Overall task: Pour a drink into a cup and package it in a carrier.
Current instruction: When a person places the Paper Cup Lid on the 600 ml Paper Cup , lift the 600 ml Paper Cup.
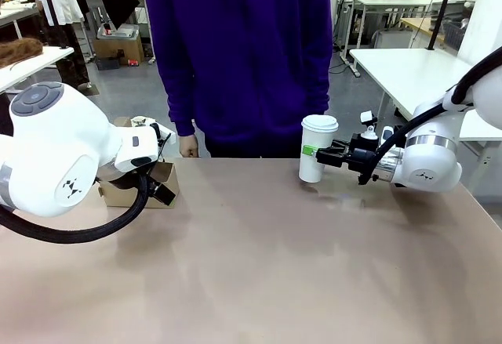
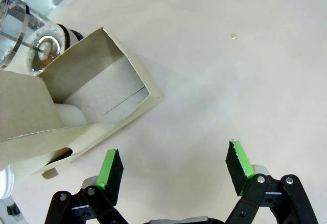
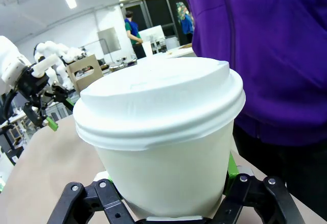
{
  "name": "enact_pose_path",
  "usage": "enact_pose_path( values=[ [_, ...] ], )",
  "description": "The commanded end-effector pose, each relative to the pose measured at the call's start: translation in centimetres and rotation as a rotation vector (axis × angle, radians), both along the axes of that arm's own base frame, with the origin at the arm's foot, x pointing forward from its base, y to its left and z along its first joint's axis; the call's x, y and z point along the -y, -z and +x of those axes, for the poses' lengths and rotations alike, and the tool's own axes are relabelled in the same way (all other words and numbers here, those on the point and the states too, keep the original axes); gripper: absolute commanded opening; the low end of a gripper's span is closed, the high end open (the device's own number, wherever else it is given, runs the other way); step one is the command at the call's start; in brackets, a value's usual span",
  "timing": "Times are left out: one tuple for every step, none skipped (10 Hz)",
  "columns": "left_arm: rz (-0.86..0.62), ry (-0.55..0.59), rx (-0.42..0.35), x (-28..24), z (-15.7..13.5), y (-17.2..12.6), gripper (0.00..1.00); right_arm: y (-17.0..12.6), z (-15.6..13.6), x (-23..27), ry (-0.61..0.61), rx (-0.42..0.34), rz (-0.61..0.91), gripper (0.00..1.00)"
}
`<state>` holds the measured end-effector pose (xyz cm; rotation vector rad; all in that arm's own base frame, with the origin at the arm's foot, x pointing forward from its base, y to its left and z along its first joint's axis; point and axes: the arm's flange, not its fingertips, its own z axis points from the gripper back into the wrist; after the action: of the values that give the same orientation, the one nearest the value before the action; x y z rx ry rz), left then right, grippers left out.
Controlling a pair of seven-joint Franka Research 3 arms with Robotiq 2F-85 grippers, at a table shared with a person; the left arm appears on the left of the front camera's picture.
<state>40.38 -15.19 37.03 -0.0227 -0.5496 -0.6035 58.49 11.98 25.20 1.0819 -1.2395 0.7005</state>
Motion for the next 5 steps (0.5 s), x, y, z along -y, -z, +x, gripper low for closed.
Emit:
enact_pose_path(
  values=[
    [-0.002,0.001,0.000,0.0,0.0,0.0,1.00,-0.5,0.1,-0.3,0.008,0.006,0.011,0.80],
    [-0.002,0.001,0.000,0.0,0.0,0.0,1.00,-0.5,0.1,-0.3,0.008,0.006,0.011,0.80],
    [-0.002,0.001,0.000,0.0,0.0,0.0,1.00,0.0,0.0,0.0,0.000,0.000,0.000,0.80],
    [-0.002,0.001,0.000,0.0,0.0,0.0,1.00,-2.2,-0.3,0.5,-0.031,0.007,0.005,0.80],
    [-0.002,0.001,0.000,0.0,0.0,0.0,1.00,-4.5,-0.7,1.0,-0.032,0.022,0.011,0.80]
  ],
)
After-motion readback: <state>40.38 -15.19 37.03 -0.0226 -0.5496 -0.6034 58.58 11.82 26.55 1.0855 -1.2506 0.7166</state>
